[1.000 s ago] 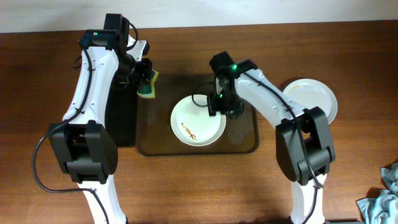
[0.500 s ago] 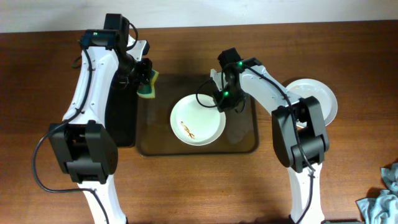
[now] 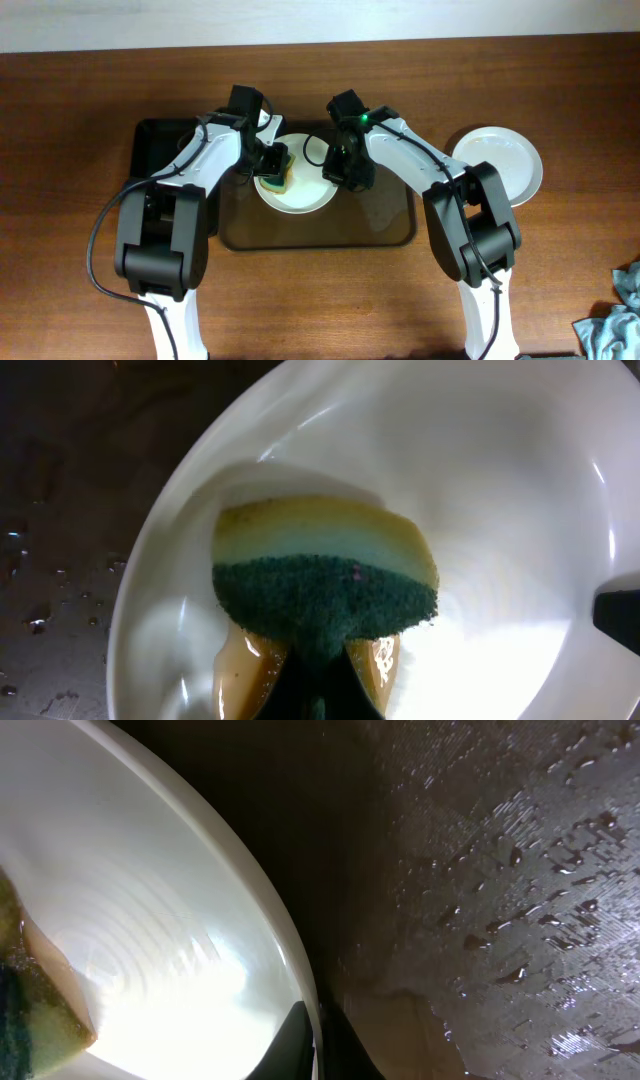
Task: Clean dirty plates on tray and stack at the side
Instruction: 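Scrub the last plate with the sponge in the left gripper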
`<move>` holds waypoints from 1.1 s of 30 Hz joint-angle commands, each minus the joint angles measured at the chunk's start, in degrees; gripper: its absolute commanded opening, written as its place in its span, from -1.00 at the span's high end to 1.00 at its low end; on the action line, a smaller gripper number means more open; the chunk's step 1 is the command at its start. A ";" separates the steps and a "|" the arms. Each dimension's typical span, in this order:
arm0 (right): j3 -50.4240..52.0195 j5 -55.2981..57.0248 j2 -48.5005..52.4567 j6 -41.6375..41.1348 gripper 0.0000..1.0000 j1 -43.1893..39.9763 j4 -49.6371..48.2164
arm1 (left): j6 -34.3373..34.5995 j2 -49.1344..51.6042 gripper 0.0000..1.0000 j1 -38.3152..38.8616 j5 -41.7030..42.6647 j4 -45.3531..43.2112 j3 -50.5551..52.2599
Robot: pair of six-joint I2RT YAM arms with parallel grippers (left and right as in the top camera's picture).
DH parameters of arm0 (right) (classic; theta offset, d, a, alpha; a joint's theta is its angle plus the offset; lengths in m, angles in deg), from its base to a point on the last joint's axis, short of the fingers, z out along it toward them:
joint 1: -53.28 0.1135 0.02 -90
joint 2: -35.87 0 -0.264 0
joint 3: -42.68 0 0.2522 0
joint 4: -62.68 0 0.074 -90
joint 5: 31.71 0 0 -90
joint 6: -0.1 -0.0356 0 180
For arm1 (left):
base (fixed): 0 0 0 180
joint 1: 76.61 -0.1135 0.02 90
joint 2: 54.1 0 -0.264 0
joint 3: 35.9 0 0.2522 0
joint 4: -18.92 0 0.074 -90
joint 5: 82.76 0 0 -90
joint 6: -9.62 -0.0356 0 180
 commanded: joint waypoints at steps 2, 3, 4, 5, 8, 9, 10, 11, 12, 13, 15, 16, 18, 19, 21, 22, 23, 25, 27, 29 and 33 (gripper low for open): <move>2.99 4.59 3.50 -0.39 0.92 0.59 0.61 | 0.76 1.31 0.99 0.26 5.38 -5.35 2.45; 2.99 4.59 3.50 -0.17 0.91 0.63 0.63 | 0.76 1.31 0.99 0.28 -0.85 -11.54 2.45; 2.99 4.59 3.50 -0.17 0.91 0.63 0.63 | 0.74 1.31 0.99 0.28 -3.80 -14.01 2.45; 2.99 4.61 3.50 -0.17 0.91 0.63 0.61 | 0.72 1.31 0.99 0.28 -4.57 -15.02 2.45; 2.99 4.61 3.50 0.00 0.91 0.63 0.59 | 0.74 1.31 0.99 0.81 -4.11 -3.50 2.45; 2.99 4.59 3.50 0.00 0.91 0.63 0.44 | 0.68 1.31 0.99 0.70 -2.27 4.81 2.45; 2.99 4.59 3.50 -0.02 0.92 0.63 0.20 | 0.48 1.31 0.99 0.66 -1.40 11.02 2.45; 2.99 4.57 3.50 -0.02 0.91 0.63 0.13 | -0.52 1.31 0.99 0.66 -1.03 14.45 2.45; 2.99 4.57 3.50 -0.02 0.91 0.63 0.13 | -2.58 1.31 0.99 0.66 0.11 15.52 2.45; 2.99 4.59 3.50 0.00 0.92 0.63 0.15 | -3.87 1.31 0.99 0.68 1.51 14.91 2.45; 2.99 4.57 3.50 0.00 0.91 0.63 0.17 | -3.02 1.31 0.99 0.66 1.73 7.63 2.47; 2.99 4.59 3.50 -0.02 0.91 0.63 0.17 | -1.57 1.33 0.99 0.74 1.73 3.19 2.47; 2.99 4.59 3.50 0.00 0.92 0.63 0.20 | -0.28 1.38 0.99 0.98 1.03 -8.07 2.47; 2.99 4.61 3.50 0.00 0.91 0.63 0.20 | 3.39 1.38 0.99 0.98 -3.87 -12.59 2.47; 2.99 4.61 3.50 0.26 0.91 0.63 0.20 | 6.58 1.38 0.99 0.92 -13.49 -14.10 2.47; 2.99 4.61 3.50 0.26 0.92 0.63 0.20 | 6.56 1.36 0.99 0.94 -15.45 -12.87 2.43; 2.99 4.61 3.50 0.26 0.92 0.63 0.17 | 6.56 1.29 0.99 0.92 -14.29 -10.88 2.10; 2.99 4.55 3.50 0.39 0.92 0.63 0.22 | 5.75 1.29 0.99 0.44 -1.75 0.96 -2.99; 2.99 3.91 3.50 1.51 0.92 0.63 0.22 | -2.51 1.29 0.99 -1.33 10.73 19.04 -13.07; 2.99 3.17 3.50 1.60 0.91 0.63 0.17 | -6.05 1.29 0.99 -2.45 10.69 29.38 -21.33; 2.38 -3.39 0.00 12.33 0.91 -0.70 2.34 | -6.49 1.29 0.99 -7.89 10.67 38.25 -37.64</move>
